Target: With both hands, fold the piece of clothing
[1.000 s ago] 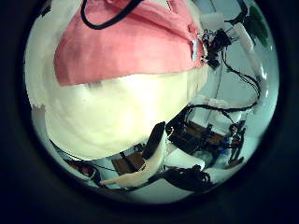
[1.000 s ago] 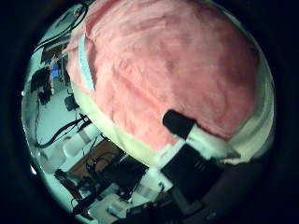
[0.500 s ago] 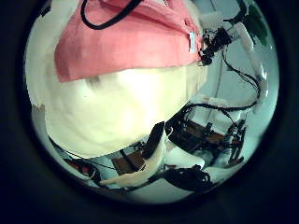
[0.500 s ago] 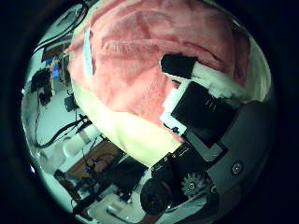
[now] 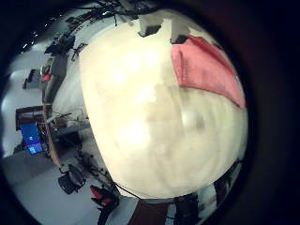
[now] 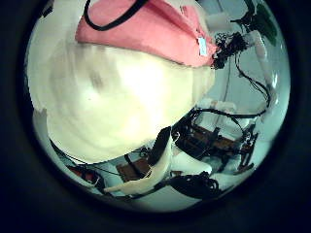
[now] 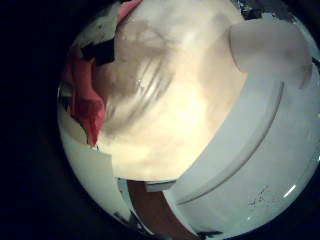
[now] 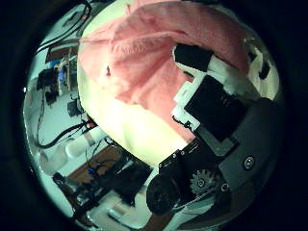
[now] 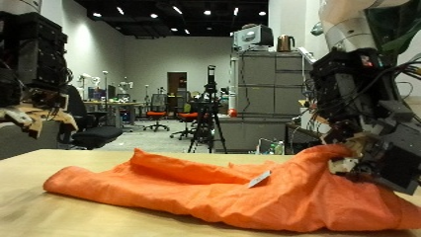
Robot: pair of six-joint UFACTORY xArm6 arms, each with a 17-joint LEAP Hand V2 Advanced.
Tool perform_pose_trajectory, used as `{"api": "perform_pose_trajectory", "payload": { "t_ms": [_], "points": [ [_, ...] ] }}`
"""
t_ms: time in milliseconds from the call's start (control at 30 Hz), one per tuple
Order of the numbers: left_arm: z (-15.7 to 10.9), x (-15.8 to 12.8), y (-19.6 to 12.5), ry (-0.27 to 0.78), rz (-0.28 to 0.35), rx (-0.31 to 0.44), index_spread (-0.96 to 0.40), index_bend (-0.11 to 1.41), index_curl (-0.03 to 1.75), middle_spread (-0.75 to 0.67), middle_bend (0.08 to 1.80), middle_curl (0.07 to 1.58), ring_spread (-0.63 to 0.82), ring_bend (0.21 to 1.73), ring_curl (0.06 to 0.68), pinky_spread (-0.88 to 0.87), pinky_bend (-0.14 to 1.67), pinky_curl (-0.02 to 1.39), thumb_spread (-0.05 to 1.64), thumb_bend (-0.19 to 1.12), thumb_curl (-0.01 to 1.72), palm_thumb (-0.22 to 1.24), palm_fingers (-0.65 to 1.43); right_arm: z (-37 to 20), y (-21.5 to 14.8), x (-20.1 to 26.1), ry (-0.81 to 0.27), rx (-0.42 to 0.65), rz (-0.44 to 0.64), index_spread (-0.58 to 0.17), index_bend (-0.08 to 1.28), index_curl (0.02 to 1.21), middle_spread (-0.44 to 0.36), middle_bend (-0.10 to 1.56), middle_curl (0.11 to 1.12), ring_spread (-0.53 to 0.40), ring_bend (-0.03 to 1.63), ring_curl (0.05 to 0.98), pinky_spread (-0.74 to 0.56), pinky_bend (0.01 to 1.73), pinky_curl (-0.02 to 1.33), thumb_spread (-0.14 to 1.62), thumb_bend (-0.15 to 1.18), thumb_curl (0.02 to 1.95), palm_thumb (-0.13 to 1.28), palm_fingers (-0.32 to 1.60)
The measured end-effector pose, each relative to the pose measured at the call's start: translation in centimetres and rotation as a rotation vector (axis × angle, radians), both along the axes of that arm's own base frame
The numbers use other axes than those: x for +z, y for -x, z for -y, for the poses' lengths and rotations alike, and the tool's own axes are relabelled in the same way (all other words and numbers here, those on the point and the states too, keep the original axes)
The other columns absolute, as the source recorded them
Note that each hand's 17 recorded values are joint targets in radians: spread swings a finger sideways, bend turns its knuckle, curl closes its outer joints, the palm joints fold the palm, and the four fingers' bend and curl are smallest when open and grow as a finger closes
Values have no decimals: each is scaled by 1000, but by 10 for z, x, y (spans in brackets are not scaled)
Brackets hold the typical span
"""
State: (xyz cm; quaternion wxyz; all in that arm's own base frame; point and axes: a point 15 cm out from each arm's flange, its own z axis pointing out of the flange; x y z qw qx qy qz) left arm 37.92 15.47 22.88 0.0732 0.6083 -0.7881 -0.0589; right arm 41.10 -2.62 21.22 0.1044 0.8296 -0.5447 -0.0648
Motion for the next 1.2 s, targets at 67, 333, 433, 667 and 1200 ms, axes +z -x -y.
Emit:
{"api": "perform_pose_trajectory", "payload": {
  "t_ms": [67, 333, 433, 667, 1200],
  "points": [
    [2, 2, 0, 1, 2, -2, -73, 151, 260, 291, 172, 236, 528, 357, 240, 551, 219, 317, 1024, -25, 273, 184, -63, 3, 9, 10, -2, 3, -13, -364, 896, 820, -204, 1139, 824, -235, 1302, 648, -332, 1110, 739, 1032, -13, 424, 1023, 1073],
    [12, 2, -3, 17, 5, -7, -73, 153, 263, 285, 171, 237, 528, 354, 238, 551, 216, 317, 1026, -24, 275, 185, -60, 4, 27, 45, -7, 18, -20, -357, 911, 893, -201, 1163, 862, -235, 1337, 665, -321, 1100, 820, 1064, -15, 426, 1017, 1021],
    [22, -2, -6, 34, 4, -14, -73, 153, 264, 277, 173, 240, 528, 352, 237, 551, 213, 316, 1035, -21, 273, 195, -57, 2, 25, 56, -7, 20, -16, -357, 909, 913, -200, 1166, 872, -234, 1345, 667, -319, 1092, 844, 1068, -15, 427, 1017, 1014],
    [46, -14, -9, 64, 5, -44, -73, 151, 268, 265, 173, 242, 528, 351, 236, 551, 212, 317, 1068, -21, 270, 217, -57, -14, 8, 71, -6, 48, 23, -358, 899, 949, -200, 1167, 889, -232, 1352, 666, -319, 1073, 893, 1073, -16, 426, 1006, 1006],
    [50, -47, -20, 78, -38, -45, -66, 155, 276, 236, 176, 251, 517, 356, 238, 550, 205, 319, 1122, -16, 269, 293, -46, -76, -37, 127, -6, 117, 31, -374, 852, 994, -213, 1128, 912, -227, 1342, 652, -334, 1036, 953, 1085, -15, 428, 1001, 1037]
  ]
}}
